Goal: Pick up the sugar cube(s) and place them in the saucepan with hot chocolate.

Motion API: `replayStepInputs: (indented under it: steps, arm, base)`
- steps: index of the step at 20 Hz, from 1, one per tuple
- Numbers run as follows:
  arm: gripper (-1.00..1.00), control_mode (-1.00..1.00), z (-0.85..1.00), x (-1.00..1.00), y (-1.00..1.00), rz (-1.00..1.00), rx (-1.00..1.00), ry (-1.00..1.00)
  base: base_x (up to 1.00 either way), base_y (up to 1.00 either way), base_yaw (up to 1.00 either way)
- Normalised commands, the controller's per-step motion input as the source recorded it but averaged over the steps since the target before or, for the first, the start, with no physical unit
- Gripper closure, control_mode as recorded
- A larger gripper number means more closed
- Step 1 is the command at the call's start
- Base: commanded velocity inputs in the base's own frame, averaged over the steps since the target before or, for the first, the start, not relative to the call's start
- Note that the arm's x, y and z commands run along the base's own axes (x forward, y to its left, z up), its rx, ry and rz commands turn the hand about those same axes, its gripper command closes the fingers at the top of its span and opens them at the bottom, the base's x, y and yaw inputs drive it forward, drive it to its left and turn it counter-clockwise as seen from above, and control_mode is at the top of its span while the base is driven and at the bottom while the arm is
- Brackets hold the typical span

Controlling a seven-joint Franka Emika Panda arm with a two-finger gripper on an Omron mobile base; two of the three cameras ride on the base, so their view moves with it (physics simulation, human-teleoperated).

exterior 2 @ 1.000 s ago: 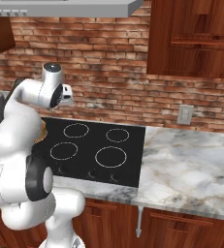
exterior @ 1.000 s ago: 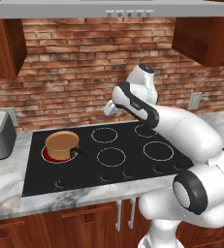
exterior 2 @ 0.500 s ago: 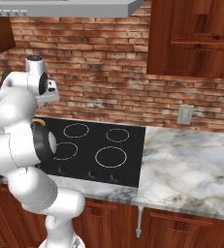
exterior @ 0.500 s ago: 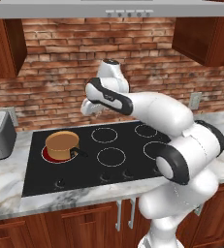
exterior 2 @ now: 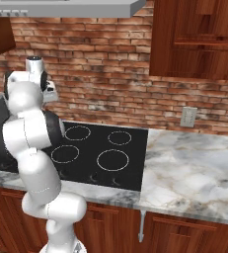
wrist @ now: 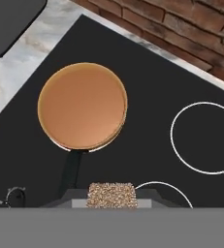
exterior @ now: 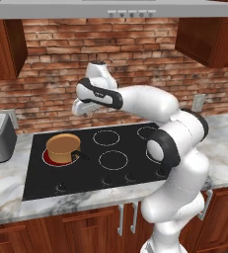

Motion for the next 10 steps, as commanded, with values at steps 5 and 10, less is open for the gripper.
replayStepInputs:
  steps: [5,10]
  arm:
    - [1.00,-1.00,-0.61,0.22,0.41,0.00,0.00,0.00]
    - [1.00,-1.00,-0.39,0.31,0.37,0.00,0.00,0.00]
  base:
    - [0.00,0.00,0.00]
    - [0.00,0.00,0.00]
